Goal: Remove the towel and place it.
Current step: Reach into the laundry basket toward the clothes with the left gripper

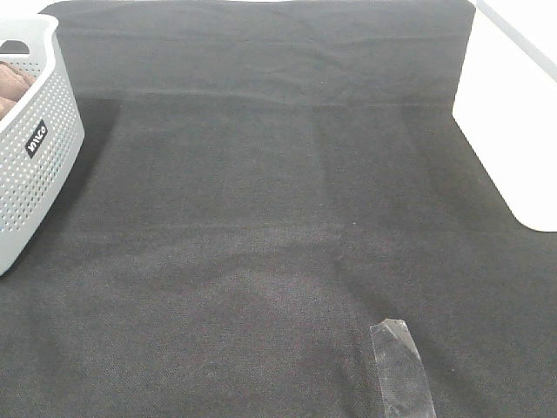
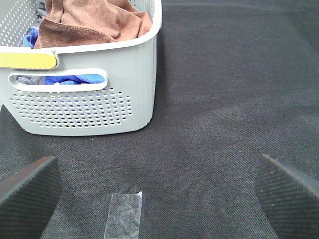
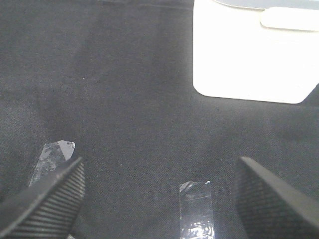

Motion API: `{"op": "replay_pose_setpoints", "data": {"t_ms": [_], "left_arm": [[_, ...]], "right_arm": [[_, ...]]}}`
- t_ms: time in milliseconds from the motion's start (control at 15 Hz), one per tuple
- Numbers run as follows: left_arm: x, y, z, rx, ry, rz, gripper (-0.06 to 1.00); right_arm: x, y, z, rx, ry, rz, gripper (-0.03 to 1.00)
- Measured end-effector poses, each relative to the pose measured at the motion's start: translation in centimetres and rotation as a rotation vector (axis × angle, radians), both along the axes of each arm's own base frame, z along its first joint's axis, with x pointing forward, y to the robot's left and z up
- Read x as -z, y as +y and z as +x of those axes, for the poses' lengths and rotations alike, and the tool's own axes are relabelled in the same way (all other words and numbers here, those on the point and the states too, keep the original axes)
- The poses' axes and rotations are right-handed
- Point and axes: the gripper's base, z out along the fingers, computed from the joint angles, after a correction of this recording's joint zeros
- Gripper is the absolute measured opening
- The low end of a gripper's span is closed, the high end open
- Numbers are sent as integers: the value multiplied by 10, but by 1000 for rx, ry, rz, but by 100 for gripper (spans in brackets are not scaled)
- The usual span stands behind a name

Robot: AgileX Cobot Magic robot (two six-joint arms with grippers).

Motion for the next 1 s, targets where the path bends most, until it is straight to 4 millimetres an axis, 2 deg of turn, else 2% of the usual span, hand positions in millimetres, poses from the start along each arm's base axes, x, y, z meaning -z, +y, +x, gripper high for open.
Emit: {"op": "replay_pose_setpoints", "data": {"t_ms": [867, 1000], "left_arm": [[0, 0, 0, 1, 0, 3, 99], [-11, 0, -2, 47, 23, 83, 99]], "right_arm": [[0, 0, 0, 0, 0, 0, 78], [0, 0, 0, 0, 0, 0, 78]]}}
